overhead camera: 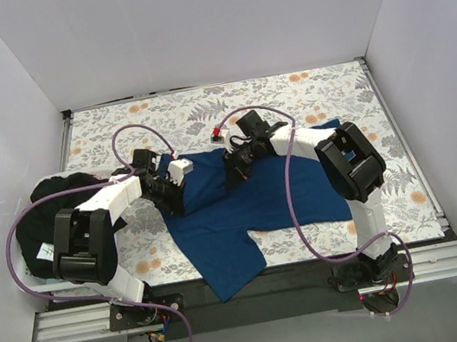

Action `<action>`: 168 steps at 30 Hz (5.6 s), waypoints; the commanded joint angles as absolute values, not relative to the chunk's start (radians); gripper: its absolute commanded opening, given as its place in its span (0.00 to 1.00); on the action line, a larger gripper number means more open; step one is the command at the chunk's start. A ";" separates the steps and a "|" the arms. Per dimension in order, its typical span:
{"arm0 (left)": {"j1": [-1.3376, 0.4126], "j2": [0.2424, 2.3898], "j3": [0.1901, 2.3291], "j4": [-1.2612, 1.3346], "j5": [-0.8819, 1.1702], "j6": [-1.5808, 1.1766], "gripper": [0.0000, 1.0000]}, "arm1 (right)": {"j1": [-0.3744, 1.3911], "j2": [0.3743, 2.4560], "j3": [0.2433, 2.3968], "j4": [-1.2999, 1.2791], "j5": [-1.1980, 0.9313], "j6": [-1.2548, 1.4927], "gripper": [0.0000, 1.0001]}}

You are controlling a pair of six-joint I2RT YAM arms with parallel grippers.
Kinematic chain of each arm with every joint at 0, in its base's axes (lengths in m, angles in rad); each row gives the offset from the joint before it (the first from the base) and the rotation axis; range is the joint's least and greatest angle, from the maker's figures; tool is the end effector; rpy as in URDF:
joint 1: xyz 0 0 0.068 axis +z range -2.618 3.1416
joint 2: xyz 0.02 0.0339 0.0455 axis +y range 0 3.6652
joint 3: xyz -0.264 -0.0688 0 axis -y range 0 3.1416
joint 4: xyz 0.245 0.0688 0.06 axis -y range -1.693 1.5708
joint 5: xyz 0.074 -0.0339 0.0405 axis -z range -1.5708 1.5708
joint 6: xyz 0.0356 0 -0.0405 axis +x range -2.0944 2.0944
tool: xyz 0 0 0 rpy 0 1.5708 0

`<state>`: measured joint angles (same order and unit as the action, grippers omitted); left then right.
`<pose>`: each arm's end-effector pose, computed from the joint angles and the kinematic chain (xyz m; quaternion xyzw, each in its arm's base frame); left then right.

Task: Fold and stack the t-shirts
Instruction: Fold the tshirt

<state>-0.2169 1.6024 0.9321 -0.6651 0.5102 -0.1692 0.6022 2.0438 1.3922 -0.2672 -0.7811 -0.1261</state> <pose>0.2718 -0.0777 0.1700 0.0525 0.9600 -0.2677 0.0634 0.3416 0.2652 0.1687 -0.4259 0.7751 0.4203 0.2027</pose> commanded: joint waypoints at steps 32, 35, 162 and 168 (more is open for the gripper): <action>-0.498 2.002 1.525 -0.456 0.356 -0.453 0.54 | -0.098 2.075 1.756 -0.930 -0.230 -0.652 0.49; -0.509 2.029 1.546 -0.445 0.350 -0.449 0.54 | -0.110 2.074 1.732 -0.936 -0.229 -0.673 0.49; -0.054 2.100 1.479 -0.554 0.078 -0.474 0.00 | -0.023 2.347 1.914 -0.793 0.021 -0.565 0.36; -0.049 2.080 1.457 -0.522 0.107 -0.495 0.00 | -0.025 2.338 1.916 -0.785 0.008 -0.561 0.38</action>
